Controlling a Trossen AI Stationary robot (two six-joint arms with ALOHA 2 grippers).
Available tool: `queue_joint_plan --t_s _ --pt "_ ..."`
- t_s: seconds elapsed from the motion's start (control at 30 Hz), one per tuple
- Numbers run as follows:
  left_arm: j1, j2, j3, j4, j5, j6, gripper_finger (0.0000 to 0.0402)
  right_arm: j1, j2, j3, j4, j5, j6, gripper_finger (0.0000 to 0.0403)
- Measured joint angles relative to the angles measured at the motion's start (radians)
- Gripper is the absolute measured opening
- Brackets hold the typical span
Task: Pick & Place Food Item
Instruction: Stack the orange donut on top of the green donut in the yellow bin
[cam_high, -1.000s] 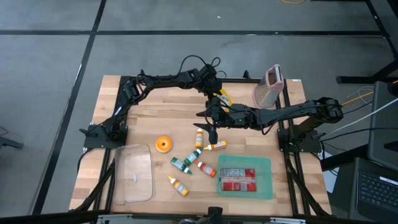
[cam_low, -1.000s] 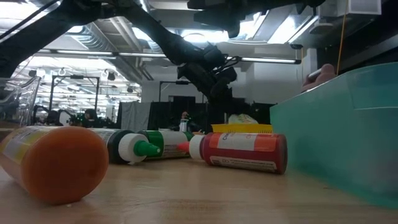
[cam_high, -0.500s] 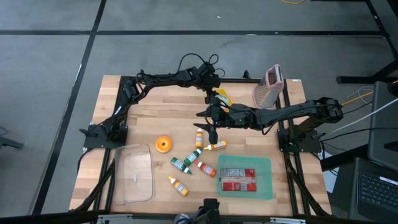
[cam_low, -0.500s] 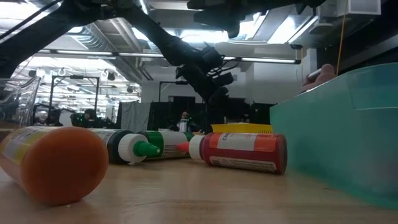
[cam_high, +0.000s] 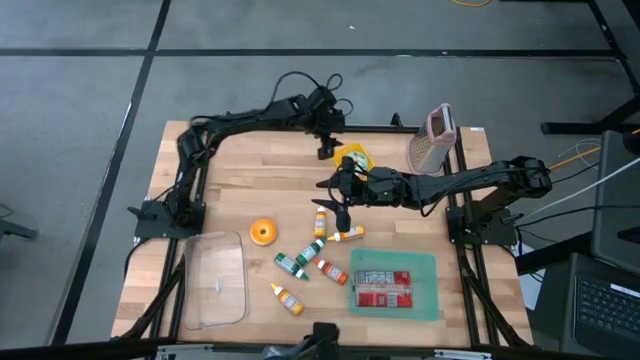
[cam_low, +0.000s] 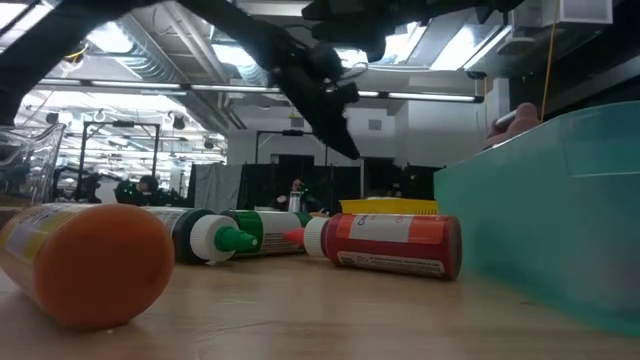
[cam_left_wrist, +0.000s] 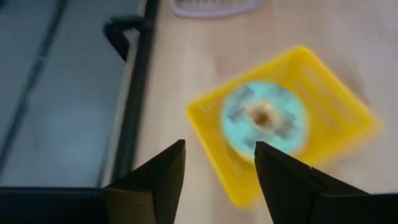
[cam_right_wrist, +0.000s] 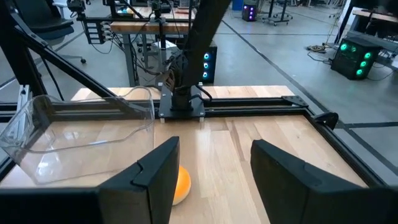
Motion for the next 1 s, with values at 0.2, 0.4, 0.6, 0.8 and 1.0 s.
queue_joint_plan --t_s 0.2,0.4,0.6,0.8,1.0 --pt "0.040 -0.223 -0.178 0.073 0.260 -0.055 0.0187 0.007 0.000 0.000 0.023 0.003 -0.028 0.0196" --pt "0.055 -0.536 -0.514 0.355 0.295 -0.157 0.0187 0.032 0.000 0.000 0.063 -0.052 -0.078 0.0196" --pt "-0.016 -0.844 -0.890 0.497 0.080 -0.207 0.0187 0.041 0.000 0.000 0.073 -0.069 -0.079 0.0196" --pt "-0.170 -1.006 -1.151 0.452 -0.107 -0.287 0.0187 0.041 0.000 0.000 0.075 -0.069 -0.063 0.0196" --pt "-0.339 -1.040 -1.217 0.254 -0.305 -0.362 0.0187 0.041 0.000 0.000 0.075 -0.069 -0.046 0.0196"
